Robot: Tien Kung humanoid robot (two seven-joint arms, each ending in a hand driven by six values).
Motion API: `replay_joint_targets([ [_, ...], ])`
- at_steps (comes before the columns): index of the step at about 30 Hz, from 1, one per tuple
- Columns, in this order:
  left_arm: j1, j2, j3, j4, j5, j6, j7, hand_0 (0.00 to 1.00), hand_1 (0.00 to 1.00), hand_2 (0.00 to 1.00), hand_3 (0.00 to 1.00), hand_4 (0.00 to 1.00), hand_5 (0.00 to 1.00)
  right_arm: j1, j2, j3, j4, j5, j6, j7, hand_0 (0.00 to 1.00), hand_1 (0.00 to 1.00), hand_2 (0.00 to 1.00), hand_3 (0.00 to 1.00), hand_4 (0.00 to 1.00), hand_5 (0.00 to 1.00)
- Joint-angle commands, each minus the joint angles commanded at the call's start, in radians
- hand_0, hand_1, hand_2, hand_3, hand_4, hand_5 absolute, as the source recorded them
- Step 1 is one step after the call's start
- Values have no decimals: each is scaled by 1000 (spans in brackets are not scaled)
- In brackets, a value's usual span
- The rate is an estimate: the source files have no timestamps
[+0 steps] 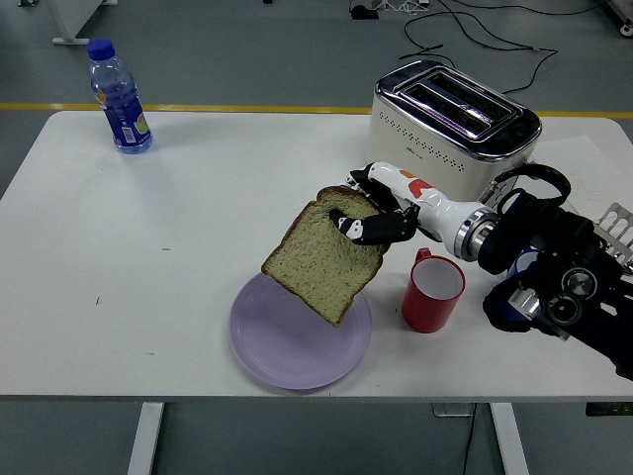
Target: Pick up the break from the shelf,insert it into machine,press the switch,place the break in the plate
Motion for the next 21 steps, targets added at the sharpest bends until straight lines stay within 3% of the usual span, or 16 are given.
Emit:
replay_joint_targets([
  [9,1,0,-3,0,9,-2,1,650,568,600,600,310,973,-41,121,-61,-94,-4,-17,3,149,226,317,480,362,2],
  [21,-8,1,10,0,-10,0,-1,650,569,599,601,306,970,-28,196,-112,-193,-45,-45,16,143,219,311,479,359,2],
])
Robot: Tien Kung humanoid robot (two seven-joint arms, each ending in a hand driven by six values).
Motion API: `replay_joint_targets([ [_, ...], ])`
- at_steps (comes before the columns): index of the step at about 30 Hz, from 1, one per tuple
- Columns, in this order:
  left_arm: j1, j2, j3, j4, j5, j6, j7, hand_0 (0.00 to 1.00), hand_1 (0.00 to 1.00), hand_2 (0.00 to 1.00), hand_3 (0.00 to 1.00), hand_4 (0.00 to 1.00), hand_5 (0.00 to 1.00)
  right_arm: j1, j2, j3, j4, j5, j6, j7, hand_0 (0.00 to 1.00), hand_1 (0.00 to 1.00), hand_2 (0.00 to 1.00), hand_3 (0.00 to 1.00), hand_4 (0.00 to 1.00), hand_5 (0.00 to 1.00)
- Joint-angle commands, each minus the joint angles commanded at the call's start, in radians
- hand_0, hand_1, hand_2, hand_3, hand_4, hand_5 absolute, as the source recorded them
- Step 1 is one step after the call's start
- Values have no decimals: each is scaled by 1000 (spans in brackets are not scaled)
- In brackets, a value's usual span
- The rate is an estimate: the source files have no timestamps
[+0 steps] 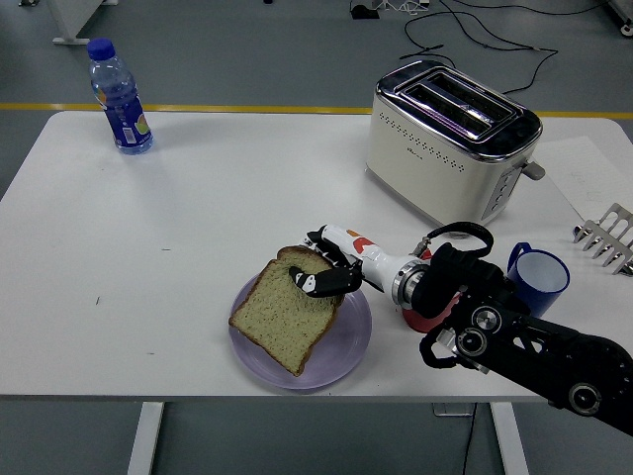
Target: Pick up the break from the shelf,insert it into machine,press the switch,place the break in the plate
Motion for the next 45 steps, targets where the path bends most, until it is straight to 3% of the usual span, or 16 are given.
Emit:
replay_joint_targets([
  [12,-4,0,0,0,0,1,2,650,568,596,601,308,970,4,38,-35,-90,-28,-17,23,148,219,315,481,352,2],
  [14,-4,0,1,0,0,1,2,650,568,596,601,308,970,4,43,-41,-102,-18,-12,30,148,219,315,481,352,2],
  [15,-4,0,1,0,0,1,2,650,568,597,601,307,970,4,44,-42,-105,-16,-11,31,196,244,344,493,359,2],
  [20,-5,0,0,0,0,1,2,650,568,597,601,307,970,2,49,-49,-128,-3,29,66,196,244,344,493,359,2],
  [21,-5,0,1,0,-1,1,2,650,569,595,601,308,970,2,49,-50,-131,-5,38,73,310,371,443,527,377,2],
  [26,-6,0,2,0,-2,2,1,650,569,595,601,308,970,3,53,-50,-144,-30,72,104,310,371,443,527,377,2],
  [27,-6,0,2,0,-3,2,1,652,568,595,601,309,972,4,56,-50,-152,-44,87,120,480,529,550,565,490,57],
  [32,-7,0,3,0,-5,2,1,652,568,595,601,309,972,6,61,-48,-165,-85,115,148,480,529,550,565,490,57],
  [33,-7,0,3,0,-5,2,1,650,568,595,602,310,972,6,61,-47,-168,-97,123,156,641,646,654,649,561,71],
  [38,-7,0,2,0,-4,2,1,650,568,595,602,310,972,5,63,-45,-176,-131,138,177,641,646,654,649,561,71],
  [39,-7,-1,2,0,-3,2,1,650,568,595,601,311,971,5,63,-44,-177,-137,140,180,767,734,747,758,622,107],
  [44,-6,-1,0,0,-1,2,1,650,568,595,601,311,971,3,63,-35,-183,-179,142,195,767,734,747,758,622,107],
  [45,-6,-1,-1,0,1,2,2,651,569,595,602,311,972,3,63,-33,-184,-189,141,197,832,794,830,832,649,111],
])
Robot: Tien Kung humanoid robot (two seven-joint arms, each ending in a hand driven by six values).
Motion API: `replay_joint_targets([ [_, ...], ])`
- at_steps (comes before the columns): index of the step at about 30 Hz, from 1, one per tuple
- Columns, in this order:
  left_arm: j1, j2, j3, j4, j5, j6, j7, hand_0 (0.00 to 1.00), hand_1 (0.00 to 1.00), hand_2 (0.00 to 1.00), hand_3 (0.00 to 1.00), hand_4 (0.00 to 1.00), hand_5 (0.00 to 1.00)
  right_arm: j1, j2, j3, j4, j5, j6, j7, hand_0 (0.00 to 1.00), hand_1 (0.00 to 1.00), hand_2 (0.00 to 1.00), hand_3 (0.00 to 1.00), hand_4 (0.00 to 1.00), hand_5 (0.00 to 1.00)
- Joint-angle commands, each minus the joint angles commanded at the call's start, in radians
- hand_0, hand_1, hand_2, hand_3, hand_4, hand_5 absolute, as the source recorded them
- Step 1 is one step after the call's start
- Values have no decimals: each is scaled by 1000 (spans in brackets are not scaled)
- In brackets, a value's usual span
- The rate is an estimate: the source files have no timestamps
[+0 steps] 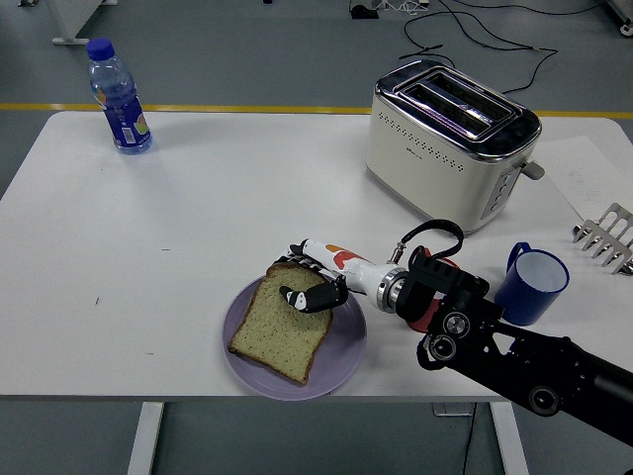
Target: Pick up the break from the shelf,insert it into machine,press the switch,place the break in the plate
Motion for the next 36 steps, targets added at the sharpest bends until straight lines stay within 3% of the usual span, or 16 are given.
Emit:
replay_joint_targets([
  [9,0,1,-3,0,8,-1,1,651,568,595,602,311,972,-6,-10,26,11,-23,-26,26,884,830,878,871,661,114],
  [15,4,0,-13,0,22,-3,2,650,568,595,602,311,972,-39,-44,101,96,45,-21,134,880,826,873,857,668,125],
  [17,6,0,-19,0,29,-3,3,650,568,595,602,311,972,-58,-66,148,146,120,0,203,880,826,873,857,668,125],
  [18,6,0,-19,0,30,-3,3,651,568,597,602,310,972,-60,-68,154,154,157,2,223,785,744,762,753,611,159],
  [23,9,0,-29,0,45,-5,5,651,568,597,602,310,972,-105,-111,289,267,348,19,386,785,744,762,753,611,159],
  [24,11,0,-30,0,46,-6,5,650,569,598,602,310,971,-117,-120,324,287,394,16,422,735,690,703,691,579,176],
  [26,13,0,-35,0,52,-6,5,650,569,598,602,310,971,-143,-138,401,320,478,13,491,735,690,703,691,579,176],
  [29,15,0,-37,0,57,-7,6,650,569,598,602,310,971,-174,-161,504,332,608,5,553,735,690,703,691,579,176],
  [31,17,0,-38,0,59,-7,5,650,568,598,602,310,972,-196,-178,566,327,686,-10,574,790,721,741,714,577,219],
  [36,17,1,-34,0,53,-7,4,650,569,598,603,311,974,-257,-224,715,277,901,-33,583,803,730,749,720,563,222],
])
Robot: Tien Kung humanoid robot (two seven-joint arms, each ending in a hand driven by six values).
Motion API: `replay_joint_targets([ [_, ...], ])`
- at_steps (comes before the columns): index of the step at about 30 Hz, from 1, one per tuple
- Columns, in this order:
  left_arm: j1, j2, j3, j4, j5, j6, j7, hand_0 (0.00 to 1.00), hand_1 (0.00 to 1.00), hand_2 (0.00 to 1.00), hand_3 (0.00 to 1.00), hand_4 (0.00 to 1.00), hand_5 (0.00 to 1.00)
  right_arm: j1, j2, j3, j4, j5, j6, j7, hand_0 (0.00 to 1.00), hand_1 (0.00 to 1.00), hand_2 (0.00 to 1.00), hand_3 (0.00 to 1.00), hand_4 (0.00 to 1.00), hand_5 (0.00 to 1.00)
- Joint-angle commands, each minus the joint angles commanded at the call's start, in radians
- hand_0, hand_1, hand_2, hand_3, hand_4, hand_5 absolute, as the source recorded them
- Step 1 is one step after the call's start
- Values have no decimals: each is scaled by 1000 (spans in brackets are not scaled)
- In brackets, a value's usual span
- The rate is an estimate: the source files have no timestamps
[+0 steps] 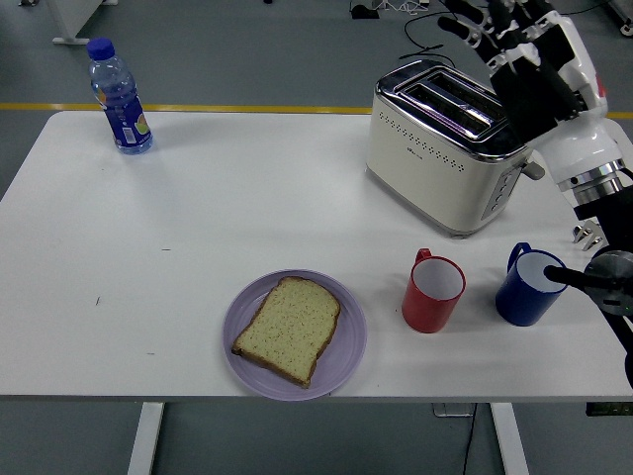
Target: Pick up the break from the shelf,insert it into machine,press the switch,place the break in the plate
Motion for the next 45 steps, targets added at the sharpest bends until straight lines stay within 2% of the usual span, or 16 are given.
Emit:
replay_joint_targets([
  [4,-2,-1,3,0,-10,2,-2,650,569,598,603,311,974,-49,-25,91,-49,133,-11,-3,803,730,749,720,563,222],
  [6,-3,-2,5,0,-13,3,-2,650,570,599,602,311,973,-77,-34,138,-80,148,-18,-7,807,735,752,708,536,244],
  [12,-5,-3,4,0,-16,3,-3,650,569,599,602,309,973,-142,-46,236,-158,179,-41,-14,808,735,750,706,545,232],
  [19,-7,-3,3,0,-14,3,-3,650,569,599,602,307,971,-181,-45,293,-236,196,-53,-12,809,735,751,703,542,248],
  [27,-8,-4,4,0,-20,4,-5,650,568,599,601,306,973,-228,-30,349,-337,215,-42,-82,796,731,751,691,536,251],
  [31,-8,-5,4,0,-19,3,-4,650,568,598,600,304,974,-239,-23,360,-357,219,-40,-91,791,730,750,687,529,257],
  [41,-6,-7,5,0,-22,2,-4,650,568,597,600,302,977,-260,-5,404,-389,215,-28,-176,765,710,734,671,519,269],
  [45,-6,-6,8,0,-25,2,-5,650,568,597,600,301,978,-266,-4,415,-388,219,-42,-195,745,692,720,652,509,281],
])
